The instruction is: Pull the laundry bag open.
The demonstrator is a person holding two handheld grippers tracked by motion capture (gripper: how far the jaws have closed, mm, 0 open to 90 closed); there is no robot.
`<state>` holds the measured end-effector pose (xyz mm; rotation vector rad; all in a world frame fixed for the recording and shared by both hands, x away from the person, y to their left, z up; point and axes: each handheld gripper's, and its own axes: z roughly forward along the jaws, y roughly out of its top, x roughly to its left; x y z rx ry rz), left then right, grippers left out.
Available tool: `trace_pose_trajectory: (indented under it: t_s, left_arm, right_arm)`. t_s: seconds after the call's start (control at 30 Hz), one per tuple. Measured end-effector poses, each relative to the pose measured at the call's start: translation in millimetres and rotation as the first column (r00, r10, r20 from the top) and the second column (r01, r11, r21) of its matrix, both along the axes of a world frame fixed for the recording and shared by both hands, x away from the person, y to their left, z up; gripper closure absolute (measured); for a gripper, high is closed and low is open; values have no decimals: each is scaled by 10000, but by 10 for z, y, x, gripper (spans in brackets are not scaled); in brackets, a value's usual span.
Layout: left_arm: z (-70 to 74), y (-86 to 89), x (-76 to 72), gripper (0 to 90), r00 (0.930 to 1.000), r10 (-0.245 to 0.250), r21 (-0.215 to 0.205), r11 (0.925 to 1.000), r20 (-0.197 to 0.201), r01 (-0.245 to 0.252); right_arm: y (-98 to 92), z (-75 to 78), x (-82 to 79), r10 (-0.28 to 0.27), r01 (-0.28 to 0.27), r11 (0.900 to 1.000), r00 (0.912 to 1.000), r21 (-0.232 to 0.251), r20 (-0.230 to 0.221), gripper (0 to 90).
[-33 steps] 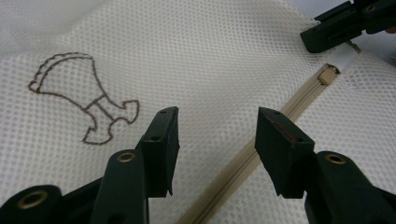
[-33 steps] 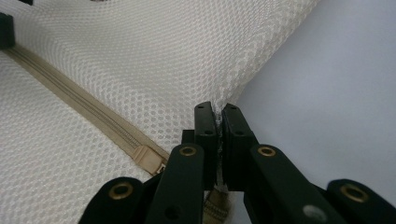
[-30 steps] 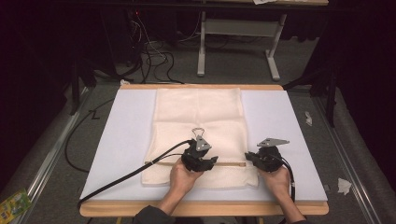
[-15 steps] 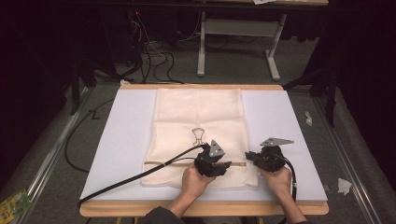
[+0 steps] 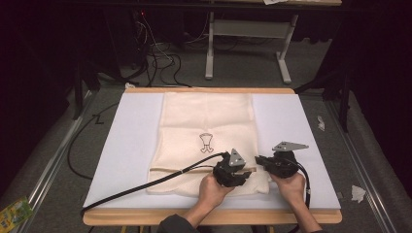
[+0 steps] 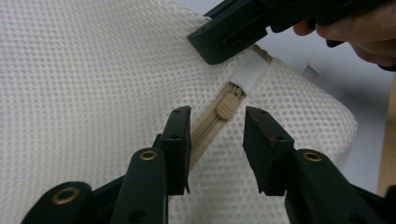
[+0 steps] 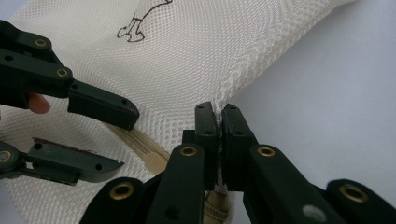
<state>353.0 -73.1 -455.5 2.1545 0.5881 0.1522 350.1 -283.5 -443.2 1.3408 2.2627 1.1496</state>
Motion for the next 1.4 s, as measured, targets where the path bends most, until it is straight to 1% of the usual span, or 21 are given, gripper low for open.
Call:
trace_pose_trajectory:
  t_s: [0.1, 0.13, 0.2, 0.3, 0.47, 0.6, 0.67, 0.73, 0.8, 0.87, 1.0, 1.1, 1.17, 1.3, 1.4]
  left_arm:
    - [-9, -87, -34, 638, 9997, -258, 171, 9995, 10, 257]
    - [-15, -97, -35, 638, 9996, -270, 105, 9996, -10, 270]
    - [-33, -107, -20, 637, 9996, -236, 57, 9997, -156, 237]
    - [-63, -116, 3, 640, 9995, -192, 82, 9998, -254, 194]
    - [-90, -133, 44, 653, 9985, -123, -87, 9999, -537, 119]
    - [-84, -127, 49, 708, 9986, -222, -167, 9996, -490, 214]
    - [-73, -123, 44, 716, 9985, -256, -225, 9994, -485, 245]
    - [-64, -121, 47, 729, 9979, -298, -300, 9992, -576, 281]
    - [-53, -119, 45, 739, 9971, -389, -468, 9983, -653, 359]
    - [-44, -120, 38, 740, 9972, -372, -566, 9978, -650, 335]
    - [-48, -124, 51, 745, 9974, -338, -556, 9980, -644, 302]
    - [-71, -135, 56, 770, 9971, -323, -567, 9980, -688, 284]
    - [-89, -141, 62, 778, 9965, -306, -564, 9981, -784, 262]
    - [-99, -147, 72, 798, 9965, -276, -635, 9977, -786, 226]
    - [-103, -159, 84, 814, 9963, -225, -593, 9981, -830, 176]
  right_arm:
    - [1, 14, -6, 10, -10, 10000, 10000, 35, 10, 882]
    - [3, 17, -4, 27, -28, 10000, 10000, 52, 46, 882]
    - [4, 20, -2, 45, -46, 9999, 10000, 105, 58, 882]
    - [17, 21, 1, 81, -82, 9998, 10000, 155, 37, 882]
    - [29, 25, 1, 94, -93, 9997, 10000, 207, -16, 882]
    - [39, 27, 18, 138, -138, 9997, 9999, 195, 7, 881]
    - [41, 29, 22, 98, -97, 9998, 9999, 190, -53, 881]
    - [40, 25, 24, 91, -89, 9997, 9999, 214, -64, 881]
    - [36, 24, 23, 73, -72, 9997, 9999, 227, -69, 881]
    - [29, 27, 18, 78, -76, 9996, 9999, 255, -78, 881]
    - [32, 21, 17, 82, -80, 9996, 9999, 271, -62, 881]
    - [32, 13, 19, 116, -115, 9996, 9999, 274, -33, 881]
    - [34, 6, 19, 121, -120, 9996, 9999, 266, -65, 881]
    - [43, 4, 16, 109, -108, 9997, 9999, 220, -67, 881]
    - [45, -2, 20, 91, -88, 9996, 9999, 285, -82, 881]
